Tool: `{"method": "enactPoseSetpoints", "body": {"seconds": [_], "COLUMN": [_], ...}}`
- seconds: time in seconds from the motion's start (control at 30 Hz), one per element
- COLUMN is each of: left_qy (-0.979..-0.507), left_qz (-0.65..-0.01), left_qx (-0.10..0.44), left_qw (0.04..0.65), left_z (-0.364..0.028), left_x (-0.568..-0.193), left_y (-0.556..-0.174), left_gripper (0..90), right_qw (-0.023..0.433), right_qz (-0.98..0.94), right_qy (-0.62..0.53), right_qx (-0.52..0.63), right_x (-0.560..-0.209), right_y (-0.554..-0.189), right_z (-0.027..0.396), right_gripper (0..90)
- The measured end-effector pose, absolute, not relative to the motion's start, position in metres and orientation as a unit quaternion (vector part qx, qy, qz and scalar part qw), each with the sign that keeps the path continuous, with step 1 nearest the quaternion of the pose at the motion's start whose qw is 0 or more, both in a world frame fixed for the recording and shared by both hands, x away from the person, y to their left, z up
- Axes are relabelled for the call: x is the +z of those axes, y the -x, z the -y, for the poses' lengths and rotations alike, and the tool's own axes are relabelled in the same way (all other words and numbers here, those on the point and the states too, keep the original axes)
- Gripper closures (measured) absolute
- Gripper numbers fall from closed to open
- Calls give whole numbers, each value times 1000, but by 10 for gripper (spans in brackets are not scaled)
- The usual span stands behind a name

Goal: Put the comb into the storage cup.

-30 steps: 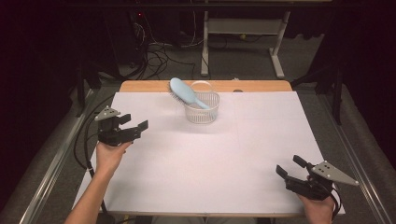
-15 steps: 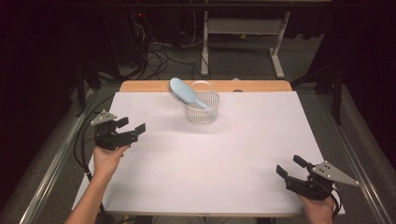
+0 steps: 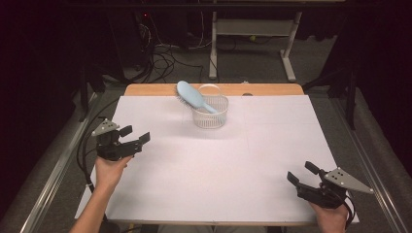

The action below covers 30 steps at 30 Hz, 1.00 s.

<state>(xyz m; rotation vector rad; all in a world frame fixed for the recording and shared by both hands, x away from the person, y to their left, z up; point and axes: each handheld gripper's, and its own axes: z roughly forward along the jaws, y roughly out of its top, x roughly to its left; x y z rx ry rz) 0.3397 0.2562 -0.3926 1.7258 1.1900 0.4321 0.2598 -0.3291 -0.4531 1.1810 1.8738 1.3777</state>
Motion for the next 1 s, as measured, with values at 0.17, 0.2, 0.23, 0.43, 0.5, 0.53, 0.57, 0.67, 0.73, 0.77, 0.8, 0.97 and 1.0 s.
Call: {"method": "enactPoseSetpoints", "body": {"seconds": [0.17,0.2,0.23,0.43,0.5,0.53,0.57,0.67,0.73,0.77,0.8,0.97,1.0], "left_qy": [-705,-704,-703,-703,-703,-703,-702,-700,-699,-698,-697,-693,-693], "left_qz": [-489,-489,-490,-490,-490,-490,-490,-491,-491,-492,-493,-496,-495], "left_qx": [179,179,179,180,182,182,181,181,180,180,180,178,178], "left_qw": [481,482,483,483,483,483,484,486,488,489,489,492,493], "left_z": [-260,-260,-261,-263,-263,-264,-264,-266,-267,-267,-268,-271,-271], "left_x": [-394,-394,-394,-395,-396,-396,-397,-398,-400,-400,-401,-403,-404], "left_y": [-336,-335,-335,-331,-330,-329,-328,-325,-323,-322,-322,-318,-317], "left_gripper": [206,206,206,206,206,206,206,206,206,206,206,206,206], "right_qw": [263,263,263,263,263,263,263,264,263,262,263,262,263], "right_qz": [-693,-693,-693,-693,-693,-693,-693,-693,-693,-693,-694,-693,-693], "right_qy": [-438,-438,-437,-437,-437,-437,-437,-437,-437,-438,-437,-438,-438], "right_qx": [510,509,509,510,509,509,509,509,509,509,508,509,509], "right_x": [-453,-453,-453,-453,-453,-453,-453,-453,-453,-453,-453,-453,-453], "right_y": [-260,-260,-260,-260,-260,-260,-260,-260,-260,-260,-260,-260,-260], "right_z": [329,329,329,329,329,329,329,329,329,329,329,329,329], "right_gripper": [217,217,217,216,216,216,216,217,216,217,216,216,216]}}
